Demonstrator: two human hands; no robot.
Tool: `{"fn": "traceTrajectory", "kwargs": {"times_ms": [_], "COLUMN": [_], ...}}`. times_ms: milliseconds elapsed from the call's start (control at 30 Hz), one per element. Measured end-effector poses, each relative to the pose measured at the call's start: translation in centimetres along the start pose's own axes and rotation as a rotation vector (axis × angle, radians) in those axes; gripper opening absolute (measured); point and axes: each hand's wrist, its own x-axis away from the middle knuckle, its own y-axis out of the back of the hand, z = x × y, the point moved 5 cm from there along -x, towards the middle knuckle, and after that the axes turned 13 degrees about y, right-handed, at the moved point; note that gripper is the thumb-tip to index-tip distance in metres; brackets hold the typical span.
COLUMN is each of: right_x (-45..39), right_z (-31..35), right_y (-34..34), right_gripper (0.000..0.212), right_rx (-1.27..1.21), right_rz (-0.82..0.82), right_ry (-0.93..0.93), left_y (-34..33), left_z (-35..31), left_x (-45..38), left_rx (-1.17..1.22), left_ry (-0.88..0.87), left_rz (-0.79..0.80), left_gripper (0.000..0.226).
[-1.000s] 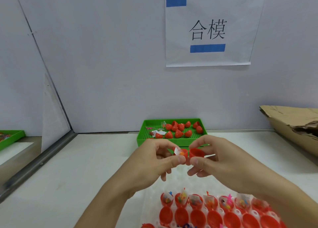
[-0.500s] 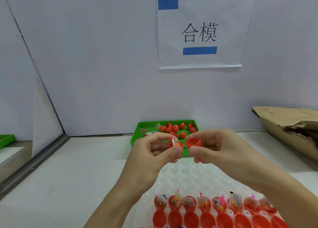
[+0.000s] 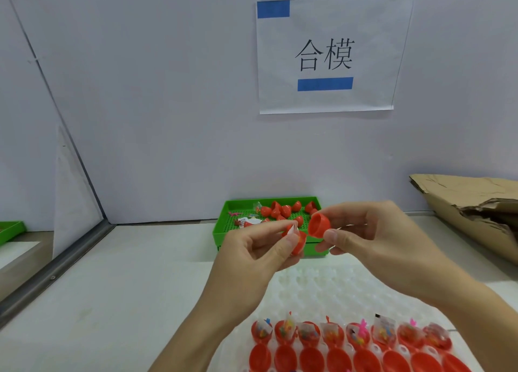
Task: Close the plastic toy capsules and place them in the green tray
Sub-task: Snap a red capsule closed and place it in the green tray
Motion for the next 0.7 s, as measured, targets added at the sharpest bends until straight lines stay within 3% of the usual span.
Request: {"fn": "traceTrajectory", "kwargs": {"times_ms": [167, 333, 500, 700], "right_x": [0.1, 0.1, 0.2, 0.2], "right_z": [0.6, 1.8, 2.2, 2.6], "right_y": [0.3, 0.2, -0.1, -0.5], "right_gripper": [0.039, 0.059, 0.04, 0.033], "right_rx": [0.13, 0.345, 0.459, 0.468], "right_rz": [0.021, 0.018, 0.044, 0.062], "right_ry": [0.079, 0.23, 0.287, 0.285], "left_y": [-0.3, -0.1, -0.3, -0.4], "left_z": [0.0, -0.5, -1.2, -1.3], "left_x": [0.1, 0.4, 0.7, 1.0], "left_rx": [-0.062, -0.189, -0.277, -0.212], "left_ry": [-0.014, -0.068, -0.128, -0.125], "left_rz": [-0.036, -0.107, -0.142, -0.13], "left_gripper": [0.037, 0.025, 0.017, 0.015]}}
